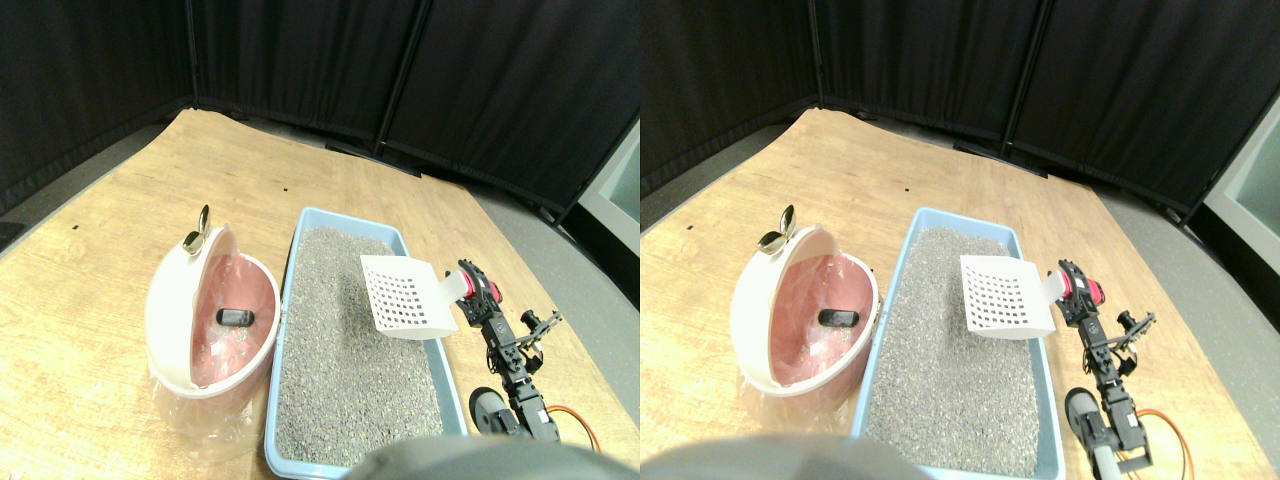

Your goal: Scoop (unimanual)

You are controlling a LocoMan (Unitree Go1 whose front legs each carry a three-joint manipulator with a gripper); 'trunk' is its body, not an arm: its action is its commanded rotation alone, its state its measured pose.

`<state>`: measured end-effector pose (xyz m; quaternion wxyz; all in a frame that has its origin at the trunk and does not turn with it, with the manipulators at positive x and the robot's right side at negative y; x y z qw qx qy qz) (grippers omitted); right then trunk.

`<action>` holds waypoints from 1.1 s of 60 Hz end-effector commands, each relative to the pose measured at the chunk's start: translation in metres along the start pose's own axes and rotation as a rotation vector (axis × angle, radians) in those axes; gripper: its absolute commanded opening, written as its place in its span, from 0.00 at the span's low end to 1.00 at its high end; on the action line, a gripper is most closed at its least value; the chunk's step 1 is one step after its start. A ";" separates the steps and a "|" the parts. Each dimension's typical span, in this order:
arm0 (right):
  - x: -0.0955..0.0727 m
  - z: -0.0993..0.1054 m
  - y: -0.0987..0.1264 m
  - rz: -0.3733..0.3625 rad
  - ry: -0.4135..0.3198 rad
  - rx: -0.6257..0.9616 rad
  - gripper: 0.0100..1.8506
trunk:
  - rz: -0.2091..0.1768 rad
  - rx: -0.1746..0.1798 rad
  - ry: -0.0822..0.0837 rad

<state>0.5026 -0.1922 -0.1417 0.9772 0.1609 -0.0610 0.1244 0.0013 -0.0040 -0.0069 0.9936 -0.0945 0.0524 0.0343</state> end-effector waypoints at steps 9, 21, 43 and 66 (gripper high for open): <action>0.001 0.000 -0.004 -0.004 -0.043 0.015 0.03 | -0.027 -0.008 -0.012; 0.001 -0.006 -0.005 -0.022 -0.009 0.028 0.03 | -0.015 -0.015 -0.005; -0.001 -0.032 -0.005 -0.075 0.057 0.079 0.03 | 0.015 -0.032 -0.001; -0.008 -0.043 -0.019 -0.168 0.111 0.081 0.03 | 0.016 -0.039 -0.006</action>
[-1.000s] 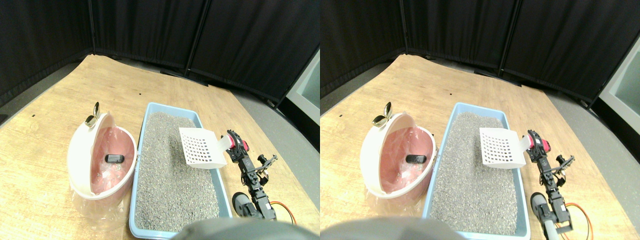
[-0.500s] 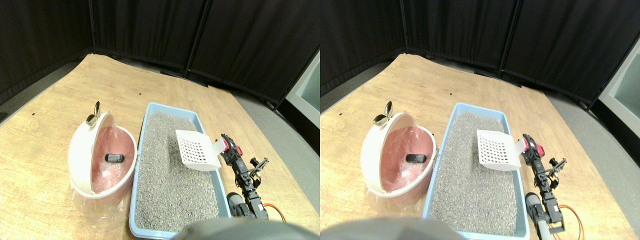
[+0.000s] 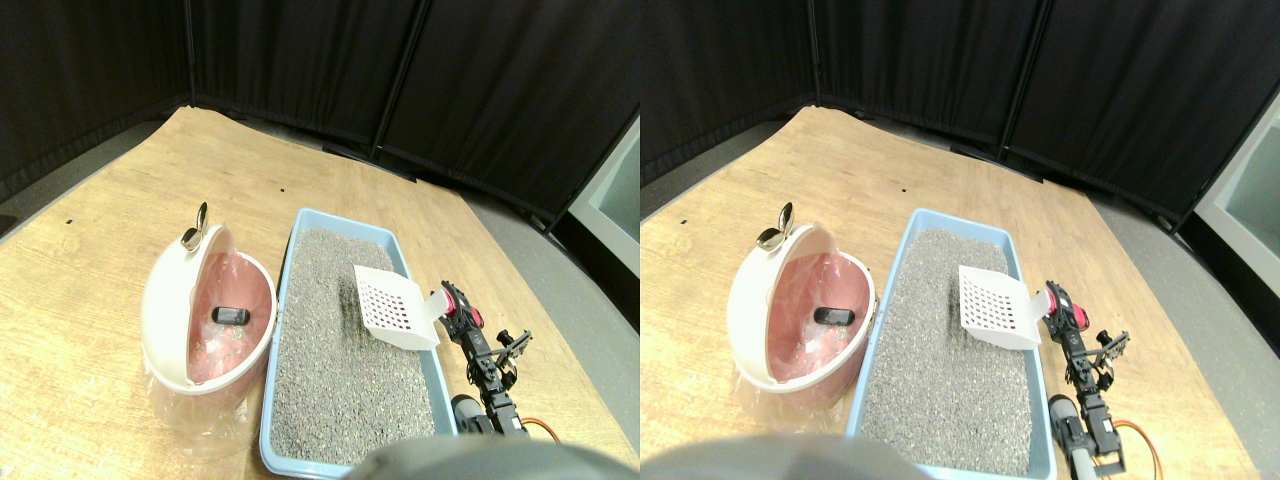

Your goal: Scoop (unimanual)

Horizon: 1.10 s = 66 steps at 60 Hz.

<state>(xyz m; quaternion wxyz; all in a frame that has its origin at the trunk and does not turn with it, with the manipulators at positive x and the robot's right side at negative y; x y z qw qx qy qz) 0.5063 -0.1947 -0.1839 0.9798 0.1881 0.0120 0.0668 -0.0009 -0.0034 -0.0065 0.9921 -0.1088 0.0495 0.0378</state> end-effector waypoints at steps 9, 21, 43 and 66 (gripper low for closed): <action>-0.001 0.000 -0.005 -0.024 0.040 0.011 0.23 | 0.019 -0.017 0.000; 0.004 0.013 -0.004 -0.045 0.144 -0.018 0.49 | 0.026 -0.024 0.000; 0.004 0.033 0.001 -0.026 0.245 -0.042 0.70 | 0.027 -0.030 -0.004; -0.027 0.060 -0.001 -0.005 0.296 -0.008 0.73 | 0.006 -0.010 0.000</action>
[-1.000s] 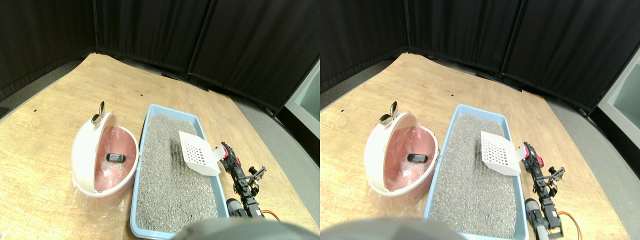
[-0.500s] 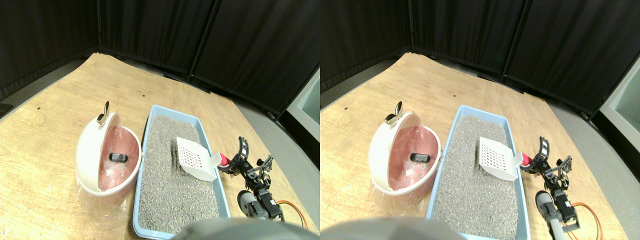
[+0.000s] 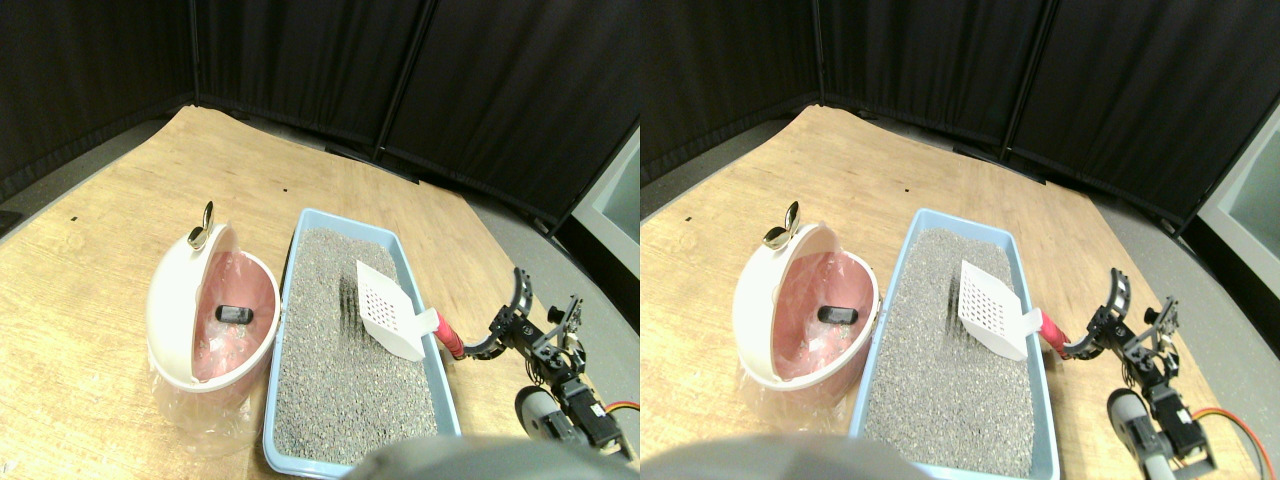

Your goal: Scoop (unimanual)

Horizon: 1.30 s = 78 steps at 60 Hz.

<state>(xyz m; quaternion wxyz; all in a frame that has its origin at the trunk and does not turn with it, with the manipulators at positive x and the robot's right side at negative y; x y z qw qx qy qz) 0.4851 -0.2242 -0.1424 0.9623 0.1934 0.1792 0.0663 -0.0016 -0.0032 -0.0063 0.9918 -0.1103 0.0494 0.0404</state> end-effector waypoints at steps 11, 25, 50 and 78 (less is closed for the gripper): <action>-0.020 0.010 0.005 0.108 -0.153 -0.089 0.32 | -0.009 0.006 0.002; -0.022 0.002 -0.002 0.159 -0.292 -0.124 0.03 | -0.017 0.017 0.001; -0.044 -0.028 -0.010 0.156 -0.336 -0.125 0.03 | -0.037 0.040 -0.002; -0.053 -0.044 -0.009 0.124 -0.301 -0.124 0.03 | -0.053 0.054 0.001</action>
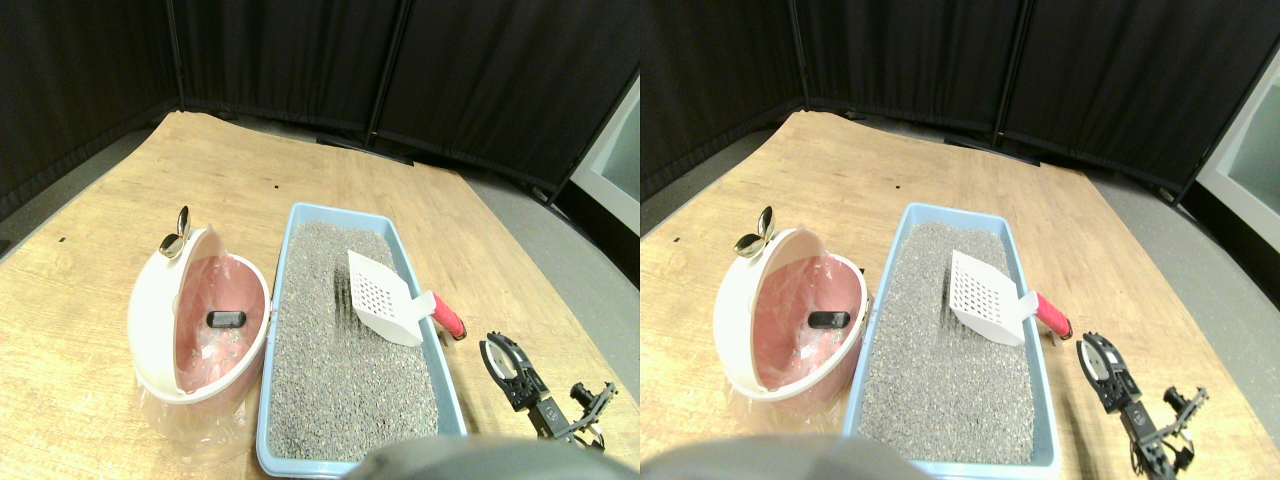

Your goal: Scoop (unimanual)

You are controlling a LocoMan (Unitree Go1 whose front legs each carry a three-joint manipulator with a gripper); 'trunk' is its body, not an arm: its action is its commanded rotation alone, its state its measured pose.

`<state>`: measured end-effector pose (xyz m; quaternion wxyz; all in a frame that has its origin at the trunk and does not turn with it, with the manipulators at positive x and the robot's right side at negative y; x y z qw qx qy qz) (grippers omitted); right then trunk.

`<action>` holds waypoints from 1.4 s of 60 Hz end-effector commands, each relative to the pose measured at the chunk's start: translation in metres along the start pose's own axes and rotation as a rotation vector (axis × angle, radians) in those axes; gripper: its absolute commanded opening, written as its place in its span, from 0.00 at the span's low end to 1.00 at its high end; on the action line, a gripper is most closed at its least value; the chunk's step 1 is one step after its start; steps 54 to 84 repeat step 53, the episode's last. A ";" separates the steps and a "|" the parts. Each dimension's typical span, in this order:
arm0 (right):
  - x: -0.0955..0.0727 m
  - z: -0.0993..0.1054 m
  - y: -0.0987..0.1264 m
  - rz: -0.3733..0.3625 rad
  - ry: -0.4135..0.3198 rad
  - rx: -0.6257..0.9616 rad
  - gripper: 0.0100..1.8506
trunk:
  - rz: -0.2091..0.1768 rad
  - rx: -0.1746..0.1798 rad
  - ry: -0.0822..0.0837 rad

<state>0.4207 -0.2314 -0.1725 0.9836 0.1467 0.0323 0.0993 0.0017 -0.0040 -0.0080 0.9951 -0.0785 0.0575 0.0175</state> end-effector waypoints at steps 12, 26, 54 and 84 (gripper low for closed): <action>-0.002 0.003 0.007 -0.002 -0.034 0.012 0.03 | -0.017 -0.010 -0.020; -0.003 0.001 0.009 0.008 -0.080 0.001 0.03 | -0.023 -0.008 -0.020; 0.002 -0.003 0.015 -0.001 -0.095 0.000 0.03 | -0.048 -0.006 -0.022; 0.002 -0.003 0.015 -0.001 -0.095 0.000 0.03 | -0.048 -0.006 -0.022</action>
